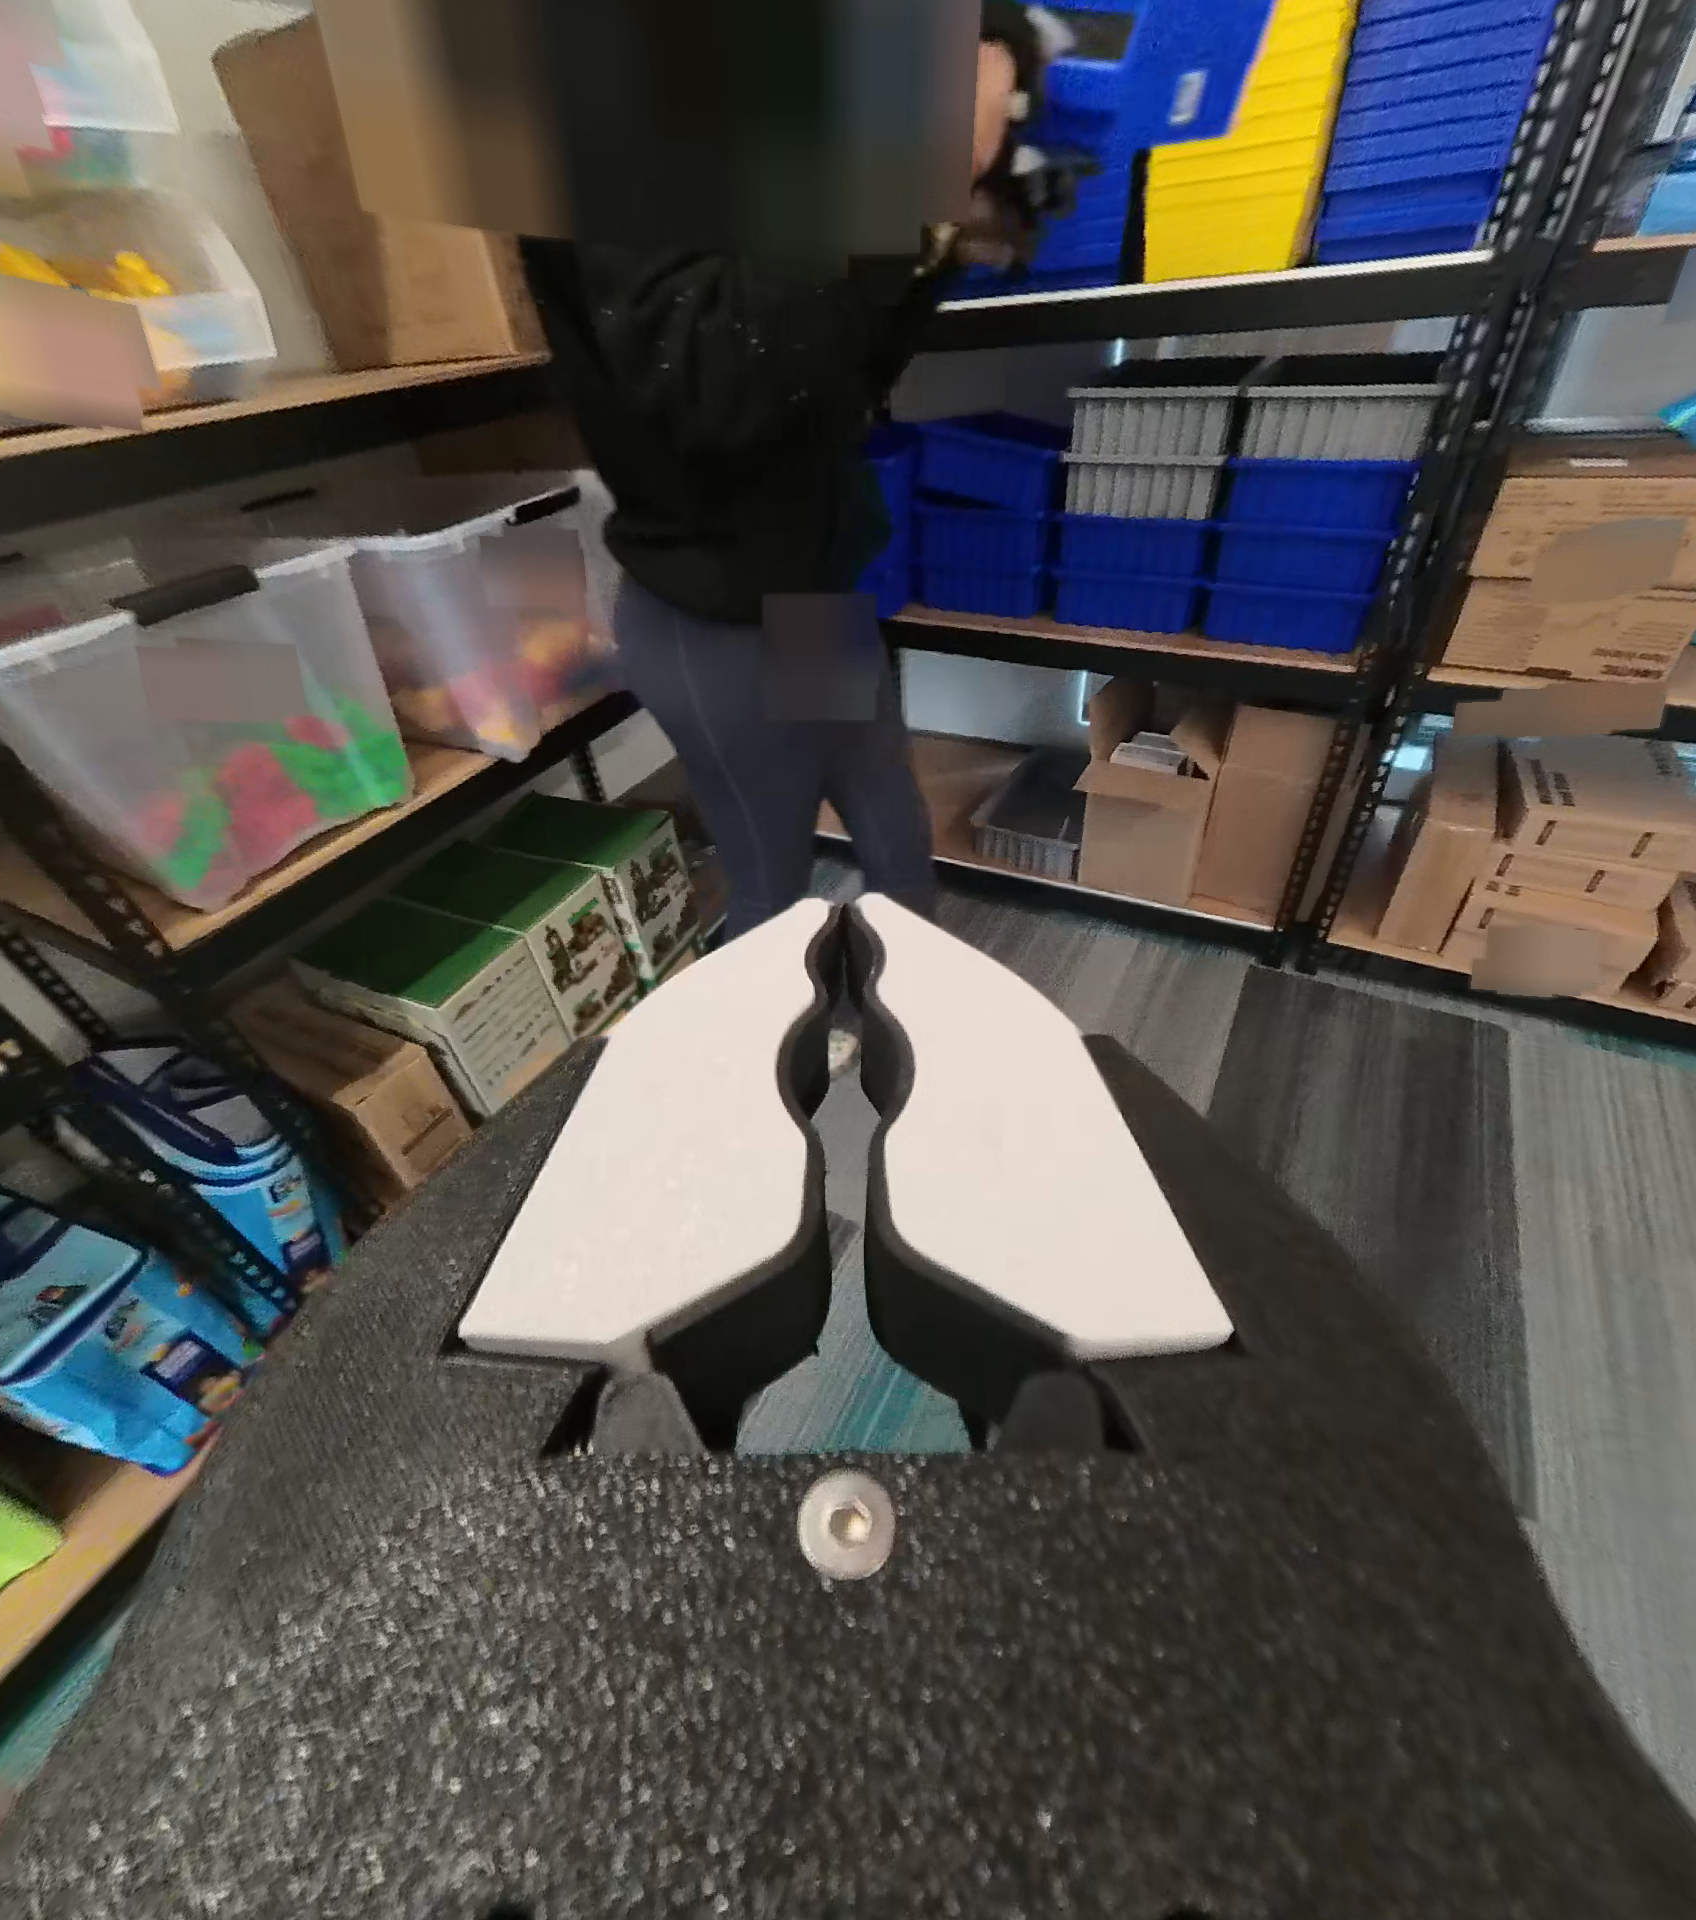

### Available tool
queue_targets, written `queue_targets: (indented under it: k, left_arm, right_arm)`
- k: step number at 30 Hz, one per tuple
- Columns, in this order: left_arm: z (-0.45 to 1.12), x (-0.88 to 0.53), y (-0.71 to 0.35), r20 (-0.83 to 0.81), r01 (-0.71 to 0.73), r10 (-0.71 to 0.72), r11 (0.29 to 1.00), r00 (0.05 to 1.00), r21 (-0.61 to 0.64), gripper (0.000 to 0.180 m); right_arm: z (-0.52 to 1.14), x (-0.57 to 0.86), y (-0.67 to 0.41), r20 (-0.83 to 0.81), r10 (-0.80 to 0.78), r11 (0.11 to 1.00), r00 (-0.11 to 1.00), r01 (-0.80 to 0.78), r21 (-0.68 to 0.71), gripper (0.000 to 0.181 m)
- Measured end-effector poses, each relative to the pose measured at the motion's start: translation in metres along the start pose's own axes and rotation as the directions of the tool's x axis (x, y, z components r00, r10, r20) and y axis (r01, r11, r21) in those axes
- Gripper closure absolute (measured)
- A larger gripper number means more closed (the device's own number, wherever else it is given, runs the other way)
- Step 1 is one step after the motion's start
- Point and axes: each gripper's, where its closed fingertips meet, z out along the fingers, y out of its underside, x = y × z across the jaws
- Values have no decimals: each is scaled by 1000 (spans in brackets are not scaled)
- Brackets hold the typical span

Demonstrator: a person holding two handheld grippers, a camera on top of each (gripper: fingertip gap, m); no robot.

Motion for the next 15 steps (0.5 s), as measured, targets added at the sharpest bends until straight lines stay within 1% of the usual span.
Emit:
queue_targets:
  k: [2,5,7,9,13,15]
  left_arm:
    - [-30,-39,15,3,-8,8,999,1000,-31,180]
    - [-69,-94,28,20,-22,24,997,1000,-75,180]
    - [-88,-127,30,46,-5,9,996,999,-93,180]
    - [-97,-152,31,61,16,-11,996,998,-88,180]
    - [-84,-176,30,54,47,-44,997,998,-60,180]
    - [-68,-180,22,55,71,-69,997,996,-34,180]
  right_arm:
    - [-6,-40,13,-17,15,1000,1000,-15,-17,181]
    - [-15,-93,19,-9,84,996,996,-84,-31,181]
    - [-19,-121,16,5,68,997,998,-68,-38,181]
    - [-19,-137,12,-1,13,999,1000,-13,-38,181]
    - [-1,-153,-1,23,34,999,999,-33,-10,179]
    - [18,-157,-7,35,0,1000,999,0,1,178]
